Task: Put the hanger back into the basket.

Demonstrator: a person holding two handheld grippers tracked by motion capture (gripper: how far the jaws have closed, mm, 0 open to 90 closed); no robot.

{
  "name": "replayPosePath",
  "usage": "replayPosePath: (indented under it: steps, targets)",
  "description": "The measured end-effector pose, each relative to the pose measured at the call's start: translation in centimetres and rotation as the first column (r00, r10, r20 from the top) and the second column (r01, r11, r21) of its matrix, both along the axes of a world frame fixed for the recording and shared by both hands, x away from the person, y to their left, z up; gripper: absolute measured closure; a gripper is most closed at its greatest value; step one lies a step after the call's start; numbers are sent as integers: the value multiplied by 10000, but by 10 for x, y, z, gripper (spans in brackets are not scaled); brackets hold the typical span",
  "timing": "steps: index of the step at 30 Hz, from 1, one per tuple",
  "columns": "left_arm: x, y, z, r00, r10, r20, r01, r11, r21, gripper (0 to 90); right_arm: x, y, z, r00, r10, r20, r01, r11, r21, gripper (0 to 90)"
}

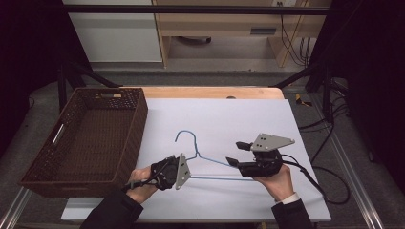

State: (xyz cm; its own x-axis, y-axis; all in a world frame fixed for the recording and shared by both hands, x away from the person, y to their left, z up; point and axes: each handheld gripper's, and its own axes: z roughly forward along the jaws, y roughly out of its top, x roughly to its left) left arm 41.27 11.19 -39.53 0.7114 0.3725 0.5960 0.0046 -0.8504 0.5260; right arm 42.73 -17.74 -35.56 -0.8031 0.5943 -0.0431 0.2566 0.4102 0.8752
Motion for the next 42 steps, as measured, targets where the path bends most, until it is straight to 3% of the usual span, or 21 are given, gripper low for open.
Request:
replayPosePath:
  steps: [6,11,19,27,28,31,36,38,42]
  targets:
    - [8,-1,7,9975,647,-282,-649,9979,-64,866,0,-16,-2,9933,-1141,155,1133,9925,464,194]
    - [15,-6,15,9917,1199,-463,-1212,9923,-260,866,-2,-29,-6,9794,-2017,25,2009,9766,765,105]
    - [27,-9,32,9751,1909,-1132,-1984,9783,-597,866,-12,-49,-13,9478,-3179,251,3133,9431,1115,28]
    - [39,-6,50,9557,2617,-1348,-2725,9596,-694,866,-22,-64,-25,9374,-3478,169,3433,9311,1233,28]
    - [41,-6,53,9518,2759,-1339,-2885,9536,-864,867,-22,-65,-27,9361,-3517,101,3481,9299,1186,28]
    - [45,-5,61,9463,2933,-1360,-3077,9462,-1005,866,-22,-67,-34,9284,-3716,36,3697,9244,944,22]
    - [49,-4,77,9432,2964,-1498,-3134,9437,-1058,867,-20,-68,-42,9223,-3861,-181,3863,9192,760,18]
    - [50,-2,83,9419,2976,-1556,-3139,9449,-931,867,-20,-66,-43,9198,-3923,-67,3920,9182,568,21]
    - [51,1,94,9388,3057,-1589,-3229,9415,-966,867,-21,-64,-45,9201,-3913,-156,3915,9183,592,22]
